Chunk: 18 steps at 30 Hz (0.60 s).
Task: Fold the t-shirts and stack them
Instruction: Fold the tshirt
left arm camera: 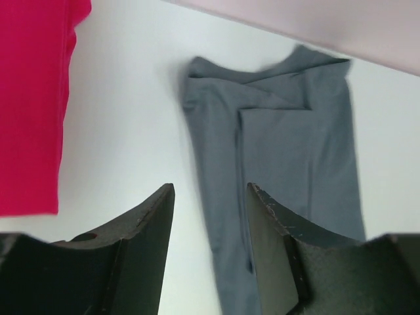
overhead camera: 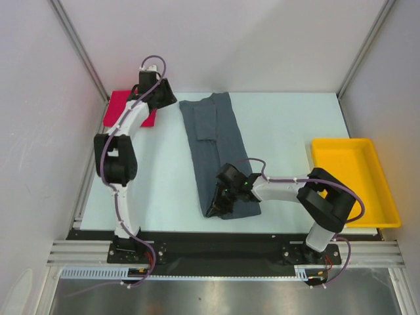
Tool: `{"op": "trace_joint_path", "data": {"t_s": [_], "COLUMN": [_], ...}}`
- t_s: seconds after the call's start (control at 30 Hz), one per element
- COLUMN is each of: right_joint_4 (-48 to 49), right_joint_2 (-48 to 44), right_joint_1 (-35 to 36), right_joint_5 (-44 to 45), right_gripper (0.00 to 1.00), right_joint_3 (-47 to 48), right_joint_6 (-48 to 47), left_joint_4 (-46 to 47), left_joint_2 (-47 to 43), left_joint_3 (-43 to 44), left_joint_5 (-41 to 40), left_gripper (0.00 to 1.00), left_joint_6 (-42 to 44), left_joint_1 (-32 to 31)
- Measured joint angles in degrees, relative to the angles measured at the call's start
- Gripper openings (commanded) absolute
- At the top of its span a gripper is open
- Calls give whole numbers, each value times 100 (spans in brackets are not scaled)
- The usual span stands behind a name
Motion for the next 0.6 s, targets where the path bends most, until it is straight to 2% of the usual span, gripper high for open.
{"op": "trace_joint_path", "data": {"t_s": [0.03, 0.07, 0.17, 0.27, 0.47, 0.6], "right_joint_4": [-13, -63, -175, -389, -1316, -1777], "right_joint_2": [66, 179, 535, 573, 79, -920], "right_joint_1": [57, 120, 323, 444, 219, -516], "right_joint_5": [-48, -85, -282, -466, -605, -699], "right_gripper": [22, 40, 66, 79, 82, 81], "right_joint_3": [105, 273, 887, 1300, 1550, 1005], "right_joint_6": [-33, -92, -393, -892, -2044, -2730], "left_joint_4": [-31, -39, -46, -140, -479, -787], "left_joint_2": [-251, -555, -1574, -2463, -4063, -5163], "left_joint_3": [-151, -356, -1117, -1851, -3799, -5176], "left_joint_5": [-9, -28, 15, 118, 326, 470], "left_gripper": [54, 55, 59, 61, 57, 59], "left_joint_6": [50, 98, 190, 240, 162, -120], "left_joint_1": [-37, -79, -184, -227, -273, -625]}}
